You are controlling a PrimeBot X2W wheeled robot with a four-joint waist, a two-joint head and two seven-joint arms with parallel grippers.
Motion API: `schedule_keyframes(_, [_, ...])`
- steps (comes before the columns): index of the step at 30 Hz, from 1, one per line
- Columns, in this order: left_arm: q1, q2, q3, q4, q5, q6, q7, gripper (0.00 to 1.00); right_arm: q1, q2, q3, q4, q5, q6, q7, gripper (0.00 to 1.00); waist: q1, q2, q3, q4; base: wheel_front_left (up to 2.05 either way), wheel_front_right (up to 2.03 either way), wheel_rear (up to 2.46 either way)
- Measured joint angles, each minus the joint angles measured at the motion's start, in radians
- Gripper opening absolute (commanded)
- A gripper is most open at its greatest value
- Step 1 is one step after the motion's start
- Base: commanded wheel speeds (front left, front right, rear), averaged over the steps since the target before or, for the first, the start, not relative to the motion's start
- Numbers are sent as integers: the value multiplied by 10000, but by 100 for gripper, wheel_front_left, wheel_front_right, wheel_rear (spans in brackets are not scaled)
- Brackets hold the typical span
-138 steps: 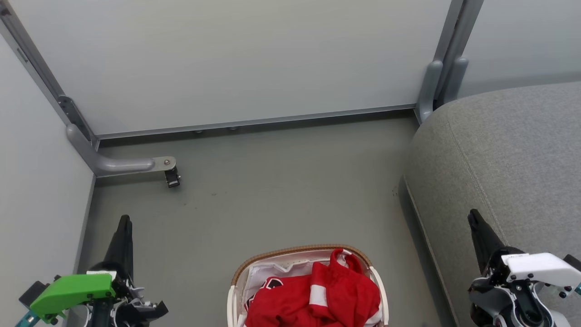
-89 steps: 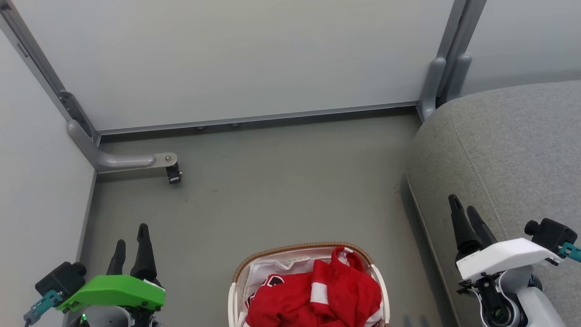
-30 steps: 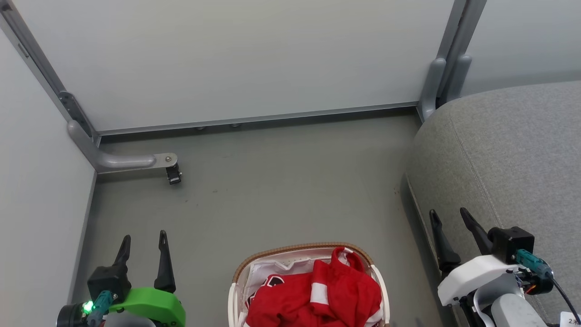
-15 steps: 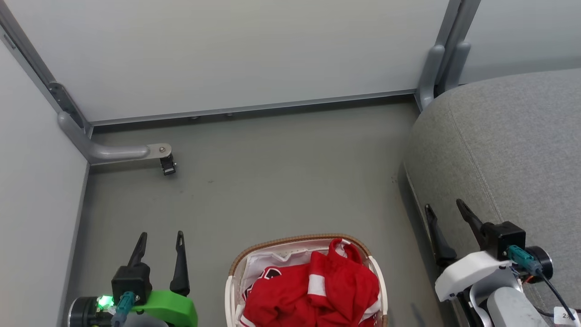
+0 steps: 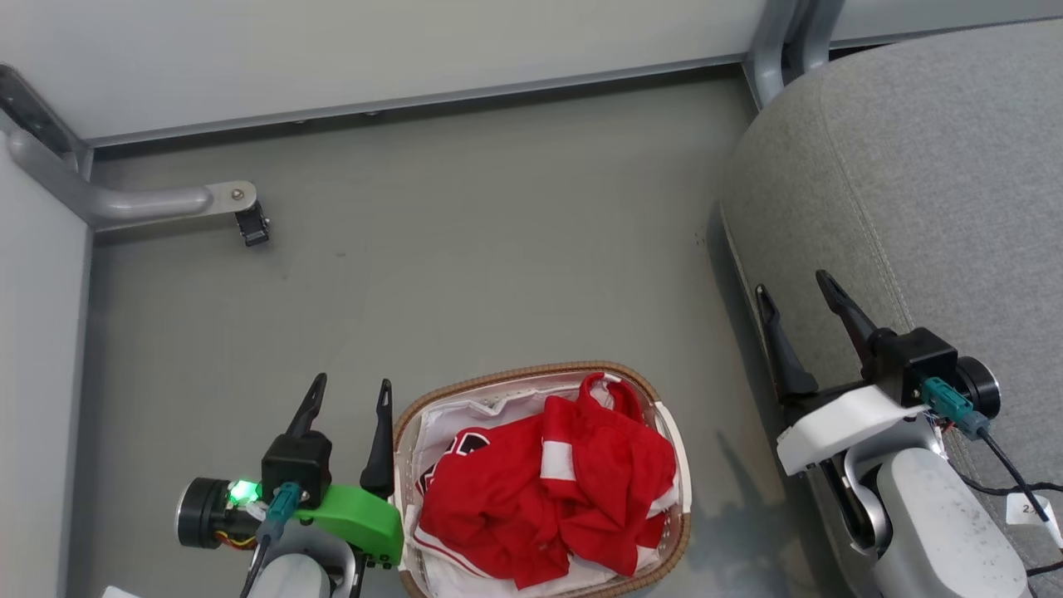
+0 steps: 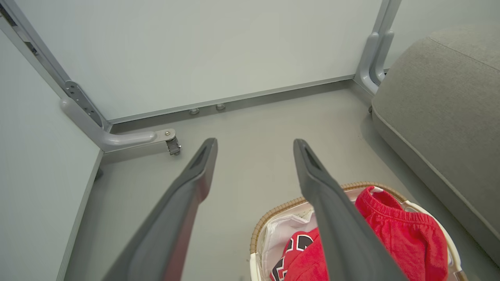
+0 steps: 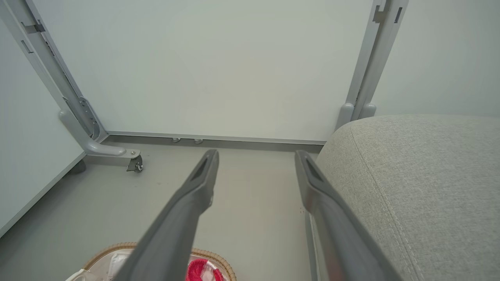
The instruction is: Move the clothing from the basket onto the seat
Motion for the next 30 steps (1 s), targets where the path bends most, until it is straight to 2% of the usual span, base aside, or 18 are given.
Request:
schedule_keyframes(6, [-635, -6, -669, 625, -2, -59, 0, 100, -452, -54, 132, -98, 71, 2, 0, 100, 0, 0, 731, -377, 0, 0, 0])
schedule_keyframes(17, [-1927, -17, -2272, 2997, 117, -291, 2, 100, -932, 65, 232, -274, 130, 2, 0, 100, 0, 0, 2158, -1111, 0, 0, 0])
schedule_keyframes(30, [-3444, -17, -3917, 6673, 1546, 98, -4, 100, -1185, 249, 435, -301, 127, 2, 0, 100, 1, 0, 3356, -1703, 0, 0, 0])
